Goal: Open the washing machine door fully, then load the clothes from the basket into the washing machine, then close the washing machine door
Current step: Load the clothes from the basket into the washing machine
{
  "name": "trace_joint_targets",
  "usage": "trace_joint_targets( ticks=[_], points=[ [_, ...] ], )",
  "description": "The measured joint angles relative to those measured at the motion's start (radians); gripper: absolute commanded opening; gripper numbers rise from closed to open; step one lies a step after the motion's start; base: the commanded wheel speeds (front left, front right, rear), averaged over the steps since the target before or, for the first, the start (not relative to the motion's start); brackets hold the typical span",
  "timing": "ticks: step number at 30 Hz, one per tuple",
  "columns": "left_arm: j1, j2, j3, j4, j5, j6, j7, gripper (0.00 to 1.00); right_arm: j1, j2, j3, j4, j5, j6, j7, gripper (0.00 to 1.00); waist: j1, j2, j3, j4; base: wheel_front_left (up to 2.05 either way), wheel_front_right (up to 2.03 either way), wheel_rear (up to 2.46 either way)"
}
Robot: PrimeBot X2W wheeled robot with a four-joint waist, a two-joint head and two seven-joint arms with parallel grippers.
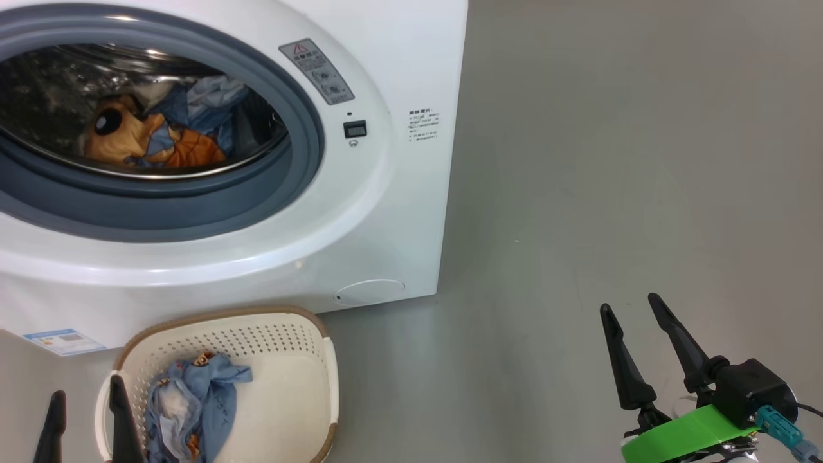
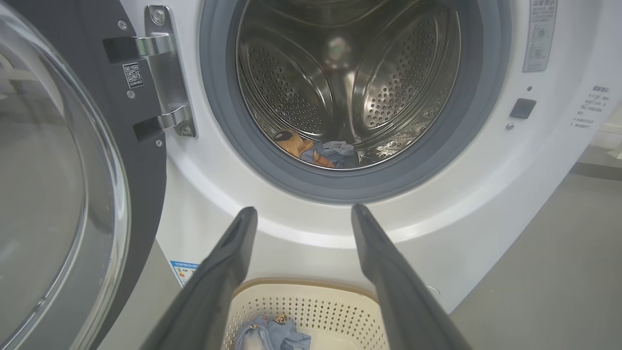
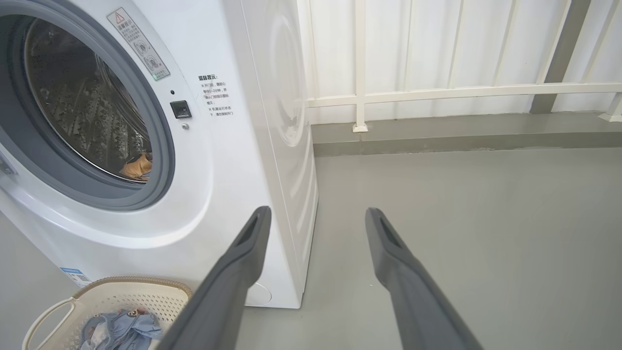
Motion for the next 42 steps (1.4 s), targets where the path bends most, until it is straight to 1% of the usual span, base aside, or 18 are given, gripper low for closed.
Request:
trace_joint_targets(
  ticks=[7,13,17,20,24,27,32,36,42],
  points=[
    [-0.03,-0.002,0.002,0.043,-0.002,-0.004,0.0,1.0,-0.004,0.0,0.0,0.0,0.0,0.0,0.0,1.0,0.0,0.0,0.038,0.004,0.0,0.0,0.0],
    [-0.116,-0.004,-0.002,0.106,0.005,-0.021,0.0,1.0,-0.027,-0.003,0.001,-0.003,0.0,0.0,0.0,1.0,0.0,0.0,0.095,0.008,0.0,0.0,0.0],
    [-0.196,-0.008,-0.013,0.183,0.013,-0.03,0.0,1.0,-0.049,-0.003,0.002,-0.007,0.0,0.0,0.0,1.0,0.0,0.0,0.144,0.012,0.0,0.0,0.0],
    [-0.265,-0.007,-0.021,0.275,0.018,-0.037,0.0,1.0,-0.063,-0.003,0.005,-0.01,0.0,0.0,0.0,1.0,0.0,0.0,0.184,0.015,0.0,0.0,0.0],
    [-0.377,0.017,-0.039,0.425,0.026,-0.047,0.0,1.0,-0.095,-0.004,0.006,-0.024,-0.002,0.0,0.0,1.0,0.0,0.0,0.244,0.017,0.0,0.0,0.0],
    [-0.474,0.045,-0.046,0.527,0.026,-0.048,0.0,1.0,-0.12,-0.007,0.006,-0.034,-0.003,0.0,0.0,1.0,0.0,0.0,0.293,0.017,0.0,0.0,0.0],
    [-0.622,0.098,-0.054,0.699,0.025,-0.061,0.0,1.0,-0.156,-0.009,0.005,-0.049,-0.01,0.0,0.0,1.0,0.0,0.0,0.383,0.014,0.0,0.0,0.0],
    [-0.708,0.116,-0.066,0.802,0.019,-0.065,0.0,1.0,-0.178,-0.009,0.002,-0.057,-0.01,0.0,0.0,1.0,0.0,0.0,0.453,0.011,0.0,0.0,0.0],
    [-0.792,0.12,-0.088,0.938,0.016,-0.067,0.0,1.0,-0.195,-0.009,-0.004,-0.069,-0.019,0.0,0.0,1.0,0.0,0.0,0.541,0.01,0.0,0.0,0.0]
  ],
)
